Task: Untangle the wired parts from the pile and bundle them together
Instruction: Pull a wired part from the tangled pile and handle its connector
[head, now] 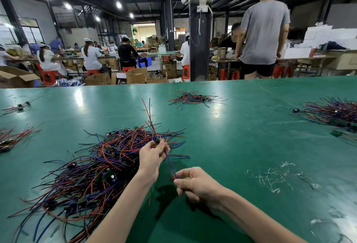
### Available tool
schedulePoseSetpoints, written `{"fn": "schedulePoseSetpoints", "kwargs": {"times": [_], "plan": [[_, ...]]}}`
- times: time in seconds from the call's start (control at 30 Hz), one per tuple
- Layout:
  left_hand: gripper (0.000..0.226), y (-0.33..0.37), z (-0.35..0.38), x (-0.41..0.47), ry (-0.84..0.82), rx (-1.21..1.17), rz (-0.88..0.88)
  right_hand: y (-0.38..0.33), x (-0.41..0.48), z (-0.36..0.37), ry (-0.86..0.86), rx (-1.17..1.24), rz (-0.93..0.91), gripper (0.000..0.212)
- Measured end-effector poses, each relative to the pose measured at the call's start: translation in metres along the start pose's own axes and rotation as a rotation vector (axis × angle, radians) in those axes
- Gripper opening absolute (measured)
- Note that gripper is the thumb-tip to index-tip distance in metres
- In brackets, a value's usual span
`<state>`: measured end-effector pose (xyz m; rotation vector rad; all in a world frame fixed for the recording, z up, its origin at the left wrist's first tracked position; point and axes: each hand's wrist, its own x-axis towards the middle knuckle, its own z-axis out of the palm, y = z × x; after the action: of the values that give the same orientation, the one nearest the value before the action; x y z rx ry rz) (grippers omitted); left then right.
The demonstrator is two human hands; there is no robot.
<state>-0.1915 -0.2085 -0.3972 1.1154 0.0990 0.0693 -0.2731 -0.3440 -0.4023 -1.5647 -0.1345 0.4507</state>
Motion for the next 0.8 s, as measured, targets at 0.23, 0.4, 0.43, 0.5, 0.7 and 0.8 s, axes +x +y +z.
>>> {"fn": "schedulePoseSetpoints", "kwargs": {"times": [0.23, 0.4, 0.43, 0.5, 0.7, 0.8], "plan": [[0.013, 0.0006, -0.0008, 0.0020, 0.009, -0.030, 0.004, 0.0006, 0.0020, -0.0066, -0.005, 0.081, 0.020, 0.008], [0.010, 0.0007, -0.0027, 0.0021, 0.002, 0.007, 0.011, -0.0013, -0.0020, -0.0021, -0.052, -0.308, -0.244, 0.012], [0.011, -0.0002, -0.0024, 0.0015, 0.005, 0.024, 0.012, -0.0002, -0.0017, -0.0020, -0.047, -0.361, -0.266, 0.011], [0.012, -0.0013, -0.0012, 0.0008, 0.012, 0.046, 0.009, 0.0015, -0.0019, -0.0021, -0.057, -0.331, -0.245, 0.010], [0.010, -0.0009, -0.0016, 0.0022, 0.015, 0.079, 0.006, -0.0010, -0.0035, -0.0026, -0.121, 0.009, -0.085, 0.011], [0.008, -0.0003, -0.0020, 0.0020, 0.014, 0.092, 0.024, -0.0029, -0.0054, -0.0009, -0.110, -0.004, -0.132, 0.012]]}}
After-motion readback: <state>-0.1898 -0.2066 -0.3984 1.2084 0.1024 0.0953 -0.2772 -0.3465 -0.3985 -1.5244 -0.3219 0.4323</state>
